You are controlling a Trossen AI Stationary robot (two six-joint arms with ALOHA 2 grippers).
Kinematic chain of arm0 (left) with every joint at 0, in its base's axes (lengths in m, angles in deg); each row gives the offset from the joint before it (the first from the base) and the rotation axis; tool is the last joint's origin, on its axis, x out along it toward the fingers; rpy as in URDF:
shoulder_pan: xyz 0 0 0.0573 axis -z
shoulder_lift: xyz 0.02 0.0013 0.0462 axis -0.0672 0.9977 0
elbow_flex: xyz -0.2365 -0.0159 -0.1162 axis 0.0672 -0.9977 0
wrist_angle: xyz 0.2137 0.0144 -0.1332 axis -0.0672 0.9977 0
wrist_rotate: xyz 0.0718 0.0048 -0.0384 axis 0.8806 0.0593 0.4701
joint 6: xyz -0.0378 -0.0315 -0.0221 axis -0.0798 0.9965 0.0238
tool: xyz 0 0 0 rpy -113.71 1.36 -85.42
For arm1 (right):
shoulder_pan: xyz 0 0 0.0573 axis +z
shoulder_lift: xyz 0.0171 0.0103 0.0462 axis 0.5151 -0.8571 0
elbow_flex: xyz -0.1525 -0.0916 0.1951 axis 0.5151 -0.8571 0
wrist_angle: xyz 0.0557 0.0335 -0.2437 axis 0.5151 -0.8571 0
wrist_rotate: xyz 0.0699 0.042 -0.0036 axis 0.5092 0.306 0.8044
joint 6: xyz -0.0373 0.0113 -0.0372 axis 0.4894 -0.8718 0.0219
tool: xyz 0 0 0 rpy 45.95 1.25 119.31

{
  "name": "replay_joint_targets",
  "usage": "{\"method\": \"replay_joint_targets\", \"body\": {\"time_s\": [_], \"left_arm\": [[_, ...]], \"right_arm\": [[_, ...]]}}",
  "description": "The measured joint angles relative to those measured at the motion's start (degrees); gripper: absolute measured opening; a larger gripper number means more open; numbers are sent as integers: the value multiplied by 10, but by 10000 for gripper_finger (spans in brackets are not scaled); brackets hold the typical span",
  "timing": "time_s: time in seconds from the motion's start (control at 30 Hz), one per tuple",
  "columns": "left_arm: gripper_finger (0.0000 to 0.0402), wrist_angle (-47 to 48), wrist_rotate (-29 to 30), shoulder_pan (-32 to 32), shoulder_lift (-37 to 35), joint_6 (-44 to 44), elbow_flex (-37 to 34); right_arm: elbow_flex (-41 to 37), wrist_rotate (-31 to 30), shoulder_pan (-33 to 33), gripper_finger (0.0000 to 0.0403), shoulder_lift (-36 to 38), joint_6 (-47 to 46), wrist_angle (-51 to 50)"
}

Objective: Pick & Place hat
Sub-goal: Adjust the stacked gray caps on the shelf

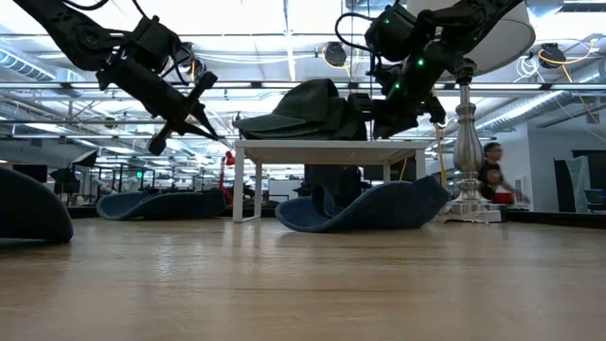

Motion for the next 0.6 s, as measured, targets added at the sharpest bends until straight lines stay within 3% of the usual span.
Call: {"method": "replay_joint_targets", "body": {"time_s": [0.23,0.6], "left_arm": [[3,94,-14,-6,0,18,19],[1,305,25,-7,75,-112,208]], "right_arm": [[-4,-14,-4,73,0,-43,-28],[-57,66,-7,73,0,-20,93]]}}
